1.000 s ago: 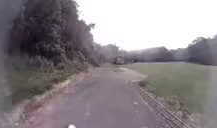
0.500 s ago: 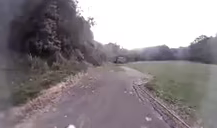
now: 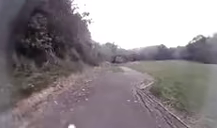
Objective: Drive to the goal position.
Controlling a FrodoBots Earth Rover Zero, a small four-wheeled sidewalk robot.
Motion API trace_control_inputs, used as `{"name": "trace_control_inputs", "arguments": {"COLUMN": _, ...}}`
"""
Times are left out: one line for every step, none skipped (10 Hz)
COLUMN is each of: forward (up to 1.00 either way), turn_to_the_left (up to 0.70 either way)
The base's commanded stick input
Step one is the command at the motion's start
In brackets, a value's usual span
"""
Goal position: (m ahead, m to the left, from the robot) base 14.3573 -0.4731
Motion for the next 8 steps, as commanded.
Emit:
{"name": "trace_control_inputs", "arguments": {"forward": 0.85, "turn_to_the_left": 0.0}}
{"name": "trace_control_inputs", "arguments": {"forward": 0.85, "turn_to_the_left": 0.0}}
{"name": "trace_control_inputs", "arguments": {"forward": 0.85, "turn_to_the_left": 0.0}}
{"name": "trace_control_inputs", "arguments": {"forward": 0.85, "turn_to_the_left": -0.02}}
{"name": "trace_control_inputs", "arguments": {"forward": 0.85, "turn_to_the_left": -0.12}}
{"name": "trace_control_inputs", "arguments": {"forward": 0.85, "turn_to_the_left": -0.27}}
{"name": "trace_control_inputs", "arguments": {"forward": 0.85, "turn_to_the_left": -0.32}}
{"name": "trace_control_inputs", "arguments": {"forward": 0.85, "turn_to_the_left": -0.24}}
